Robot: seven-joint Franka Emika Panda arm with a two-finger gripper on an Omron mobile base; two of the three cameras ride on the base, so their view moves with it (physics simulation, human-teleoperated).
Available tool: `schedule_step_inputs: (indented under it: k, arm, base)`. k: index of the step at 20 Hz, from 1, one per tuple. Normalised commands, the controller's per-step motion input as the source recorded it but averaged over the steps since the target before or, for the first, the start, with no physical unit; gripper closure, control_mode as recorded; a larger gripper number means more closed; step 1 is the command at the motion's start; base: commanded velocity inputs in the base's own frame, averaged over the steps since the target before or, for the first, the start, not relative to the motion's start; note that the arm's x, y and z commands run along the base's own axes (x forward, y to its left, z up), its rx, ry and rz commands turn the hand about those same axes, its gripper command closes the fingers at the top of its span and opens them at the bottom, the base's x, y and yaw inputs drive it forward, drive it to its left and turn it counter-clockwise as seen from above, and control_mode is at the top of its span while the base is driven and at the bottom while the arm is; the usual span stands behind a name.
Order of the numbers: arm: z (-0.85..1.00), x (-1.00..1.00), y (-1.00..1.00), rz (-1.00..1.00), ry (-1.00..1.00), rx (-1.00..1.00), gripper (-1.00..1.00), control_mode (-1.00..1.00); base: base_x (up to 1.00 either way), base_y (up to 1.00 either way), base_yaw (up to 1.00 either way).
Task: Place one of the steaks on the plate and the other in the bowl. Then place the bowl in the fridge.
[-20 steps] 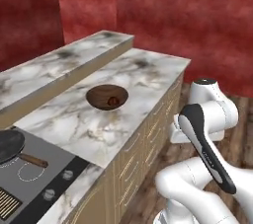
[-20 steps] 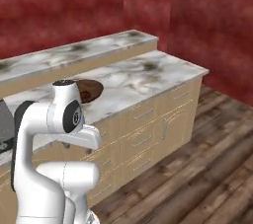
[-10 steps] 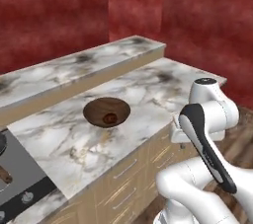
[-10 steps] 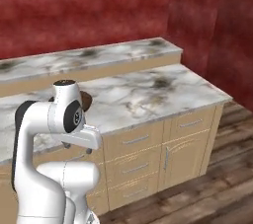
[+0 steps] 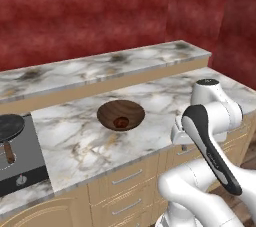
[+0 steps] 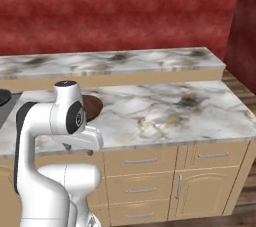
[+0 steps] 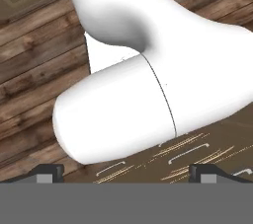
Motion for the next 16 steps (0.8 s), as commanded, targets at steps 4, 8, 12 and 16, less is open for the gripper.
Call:
schedule_step_inputs:
  k: [4, 8, 12, 16]
  arm:
    - [0.00, 0.00, 0.00, 0.00, 0.00, 0.00, -1.00, 1.00]
    - [0.00, 0.00, 0.00, 0.00, 0.00, 0.00, -1.00, 1.00]
    - [0.00, 0.00, 0.00, 0.02, 0.00, 0.00, -1.00, -1.00]
    - [-0.02, 0.37, 0.00, 0.05, 0.00, 0.04, -1.00, -1.00]
  base:
    - [0.00, 0.03, 0.06]
    - [0.03, 0.17, 0.12]
    - [0.00, 0.05, 0.03]
    - [0.00, 0.00, 0.00]
